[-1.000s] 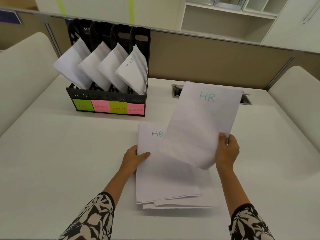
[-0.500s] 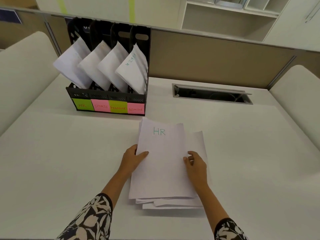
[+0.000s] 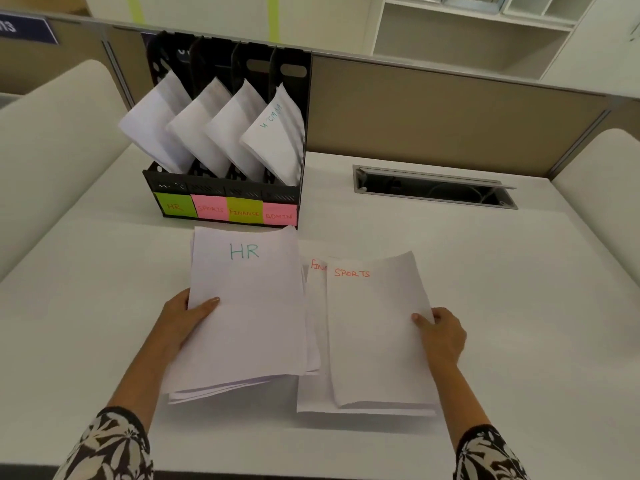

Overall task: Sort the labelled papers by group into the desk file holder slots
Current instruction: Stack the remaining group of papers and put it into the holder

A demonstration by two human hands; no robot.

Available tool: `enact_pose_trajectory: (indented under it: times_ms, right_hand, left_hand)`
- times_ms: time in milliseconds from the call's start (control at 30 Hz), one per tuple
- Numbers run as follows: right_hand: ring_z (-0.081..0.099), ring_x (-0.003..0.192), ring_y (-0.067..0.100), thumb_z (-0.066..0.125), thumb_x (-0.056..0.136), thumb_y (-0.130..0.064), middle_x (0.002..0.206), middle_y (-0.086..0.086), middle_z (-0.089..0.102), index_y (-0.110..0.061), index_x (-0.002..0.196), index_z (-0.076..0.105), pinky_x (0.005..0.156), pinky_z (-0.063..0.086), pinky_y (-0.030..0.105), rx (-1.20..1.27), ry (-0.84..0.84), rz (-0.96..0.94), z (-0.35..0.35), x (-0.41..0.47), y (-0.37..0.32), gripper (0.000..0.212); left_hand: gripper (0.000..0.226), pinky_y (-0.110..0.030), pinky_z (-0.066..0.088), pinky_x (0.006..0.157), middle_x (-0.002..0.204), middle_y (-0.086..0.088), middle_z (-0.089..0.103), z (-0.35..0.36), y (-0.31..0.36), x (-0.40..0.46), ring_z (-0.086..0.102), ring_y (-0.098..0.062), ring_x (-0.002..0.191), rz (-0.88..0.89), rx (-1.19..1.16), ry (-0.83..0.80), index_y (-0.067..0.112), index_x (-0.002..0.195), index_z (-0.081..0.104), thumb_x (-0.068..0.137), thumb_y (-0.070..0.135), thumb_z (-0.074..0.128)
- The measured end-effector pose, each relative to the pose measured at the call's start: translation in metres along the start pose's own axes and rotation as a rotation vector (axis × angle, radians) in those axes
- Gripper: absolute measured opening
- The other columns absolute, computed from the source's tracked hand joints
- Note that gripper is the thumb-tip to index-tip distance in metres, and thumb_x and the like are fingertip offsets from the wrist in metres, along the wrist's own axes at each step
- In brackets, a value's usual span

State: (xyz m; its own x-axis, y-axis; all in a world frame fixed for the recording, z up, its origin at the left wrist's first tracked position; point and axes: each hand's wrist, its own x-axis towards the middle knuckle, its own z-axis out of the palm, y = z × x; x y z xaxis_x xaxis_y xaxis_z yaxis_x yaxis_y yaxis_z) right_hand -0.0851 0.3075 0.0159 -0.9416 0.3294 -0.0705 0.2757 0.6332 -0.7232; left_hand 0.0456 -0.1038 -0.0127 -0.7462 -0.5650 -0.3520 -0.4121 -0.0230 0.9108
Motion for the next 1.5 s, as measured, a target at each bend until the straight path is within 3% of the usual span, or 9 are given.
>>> enact_pose_trajectory:
  times_ms: [333, 533, 667, 800, 1000, 1167, 1267, 1400, 1500]
  right_hand:
    - [0.062, 0.087, 0.035, 0.057, 0.091, -0.013, 0.099, 0.023, 0.068, 0.001, 0.104, 0.064, 0.072, 0.041, 0.03, -0.084, 0.02, -0.056, -0.014, 0.028, 0.004, 0.021]
    - [0.044, 0.118, 0.042, 0.071, 0.081, -0.017, 0.127, 0.02, 0.05, -0.007, 0.129, 0.048, 0.094, 0.041, 0.051, -0.125, 0.155, -0.144, 0.012, -0.001, -0.022, 0.054]
    - [0.058, 0.105, 0.016, 0.064, 0.081, -0.046, 0.115, -0.001, 0.061, -0.02, 0.129, 0.045, 0.079, 0.046, 0.018, 0.251, -0.398, -0.363, 0.028, -0.036, -0.067, 0.058]
    - [0.067, 0.102, 0.012, 0.071, 0.075, -0.045, 0.117, -0.003, 0.068, -0.022, 0.129, 0.051, 0.087, 0.056, 0.031, 0.469, -0.794, -0.291, 0.027, -0.048, -0.101, 0.062]
    - [0.072, 0.081, 0.011, 0.075, 0.075, -0.031, 0.089, -0.011, 0.075, -0.029, 0.093, 0.066, 0.061, 0.057, 0.022, 0.726, -0.698, -0.338, 0.007, -0.053, -0.135, 0.02]
    - [0.068, 0.074, 0.015, 0.067, 0.08, -0.03, 0.08, -0.01, 0.071, -0.029, 0.083, 0.066, 0.057, 0.058, 0.023, 0.764, -0.469, -0.531, 0.008, -0.071, -0.152, 0.003]
    - [0.06, 0.06, 0.025, 0.064, 0.083, -0.029, 0.069, 0.004, 0.064, -0.025, 0.075, 0.065, 0.054, 0.055, 0.035, 0.768, -0.387, -0.609, 0.025, -0.083, -0.148, 0.009]
    - [0.066, 0.067, -0.001, 0.063, 0.088, -0.009, 0.067, -0.024, 0.068, -0.034, 0.074, 0.063, 0.058, 0.052, 0.01, 0.687, -0.339, -0.523, 0.054, -0.09, -0.128, 0.029]
    - [0.064, 0.06, -0.002, 0.06, 0.089, -0.006, 0.059, -0.016, 0.064, -0.035, 0.075, 0.06, 0.054, 0.05, 0.01, 0.618, -0.276, -0.506, 0.07, -0.087, -0.126, 0.032]
  left_hand:
    - [0.031, -0.02, 0.049, 0.056, 0.089, 0.015, 0.065, 0.004, 0.007, -0.011, 0.064, -0.009, 0.08, 0.031, -0.028, -0.004, 0.028, 0.104, 0.06, 0.077, 0.035, 0.074]
    - [0.029, -0.029, 0.057, 0.063, 0.094, 0.004, 0.072, 0.02, 0.021, -0.022, 0.071, -0.019, 0.082, 0.013, -0.137, -0.079, 0.025, 0.098, 0.067, 0.072, 0.031, 0.08]
    - [0.032, -0.034, 0.059, 0.065, 0.094, 0.001, 0.076, 0.04, 0.048, -0.035, 0.073, -0.021, 0.082, 0.039, -0.241, -0.183, 0.026, 0.099, 0.069, 0.069, 0.029, 0.081]
    - [0.034, -0.032, 0.058, 0.059, 0.094, -0.001, 0.076, 0.056, 0.083, -0.047, 0.073, -0.022, 0.08, 0.099, -0.354, -0.205, 0.026, 0.095, 0.07, 0.063, 0.029, 0.083]
    - [0.036, -0.023, 0.057, 0.06, 0.094, 0.011, 0.074, 0.058, 0.129, -0.059, 0.072, -0.011, 0.081, 0.3, -0.373, -0.17, 0.037, 0.093, 0.07, 0.06, 0.034, 0.085]
    - [0.041, -0.029, 0.058, 0.063, 0.095, 0.006, 0.073, 0.069, 0.141, -0.064, 0.07, -0.014, 0.082, 0.418, -0.378, -0.141, 0.036, 0.098, 0.068, 0.06, 0.045, 0.082]
    - [0.046, -0.037, 0.059, 0.072, 0.099, 0.0, 0.073, 0.073, 0.135, -0.057, 0.07, -0.02, 0.089, 0.405, -0.394, -0.152, 0.03, 0.103, 0.068, 0.061, 0.047, 0.079]
    - [0.035, -0.032, 0.058, 0.072, 0.1, 0.0, 0.074, 0.074, 0.109, -0.038, 0.07, -0.02, 0.091, 0.317, -0.354, -0.249, 0.032, 0.099, 0.071, 0.068, 0.047, 0.075]
    - [0.024, -0.03, 0.058, 0.075, 0.098, 0.003, 0.074, 0.074, 0.092, -0.021, 0.07, -0.019, 0.091, 0.26, -0.291, -0.28, 0.035, 0.095, 0.072, 0.074, 0.046, 0.072]
